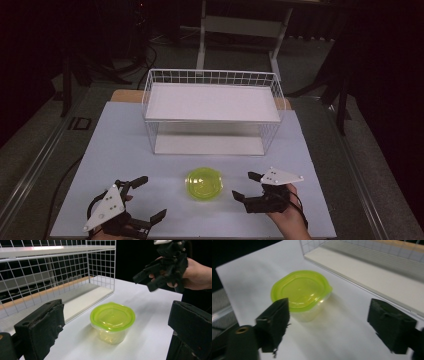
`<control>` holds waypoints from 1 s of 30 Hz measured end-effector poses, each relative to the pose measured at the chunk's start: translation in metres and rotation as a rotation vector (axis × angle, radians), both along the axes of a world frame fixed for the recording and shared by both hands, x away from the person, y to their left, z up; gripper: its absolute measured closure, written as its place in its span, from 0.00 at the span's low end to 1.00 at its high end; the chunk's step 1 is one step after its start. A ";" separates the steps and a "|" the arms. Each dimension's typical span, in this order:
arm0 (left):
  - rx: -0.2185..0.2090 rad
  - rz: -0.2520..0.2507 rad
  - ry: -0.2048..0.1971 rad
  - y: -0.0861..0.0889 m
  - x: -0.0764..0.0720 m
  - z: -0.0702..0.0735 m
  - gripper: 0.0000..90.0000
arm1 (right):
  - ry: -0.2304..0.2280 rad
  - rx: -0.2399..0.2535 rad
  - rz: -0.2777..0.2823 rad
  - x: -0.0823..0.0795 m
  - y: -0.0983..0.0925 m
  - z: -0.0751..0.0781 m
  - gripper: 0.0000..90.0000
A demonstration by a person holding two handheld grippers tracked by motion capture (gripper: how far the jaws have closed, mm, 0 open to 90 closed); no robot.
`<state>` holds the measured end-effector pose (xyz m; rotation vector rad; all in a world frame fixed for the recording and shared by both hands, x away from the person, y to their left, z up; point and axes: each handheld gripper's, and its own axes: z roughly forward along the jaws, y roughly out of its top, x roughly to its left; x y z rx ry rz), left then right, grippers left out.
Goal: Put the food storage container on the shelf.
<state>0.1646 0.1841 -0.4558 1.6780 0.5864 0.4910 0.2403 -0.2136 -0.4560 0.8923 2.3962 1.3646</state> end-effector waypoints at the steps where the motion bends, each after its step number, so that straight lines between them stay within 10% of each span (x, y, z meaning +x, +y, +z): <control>1: -0.011 -0.005 0.012 0.001 0.002 0.004 0.01 | -0.024 -0.015 0.002 -0.002 0.001 0.001 0.16; 8: -0.048 -0.012 0.066 0.002 0.014 0.015 0.01 | -0.027 0.047 0.063 -0.007 0.005 0.014 0.25; 19: -0.048 -0.062 0.133 -0.006 0.036 0.033 0.01 | -0.159 -0.013 0.072 -0.004 0.015 0.031 0.21; 30: -0.053 -0.042 0.259 -0.031 0.060 0.017 0.06 | 0.033 0.032 0.017 0.022 0.022 0.033 0.15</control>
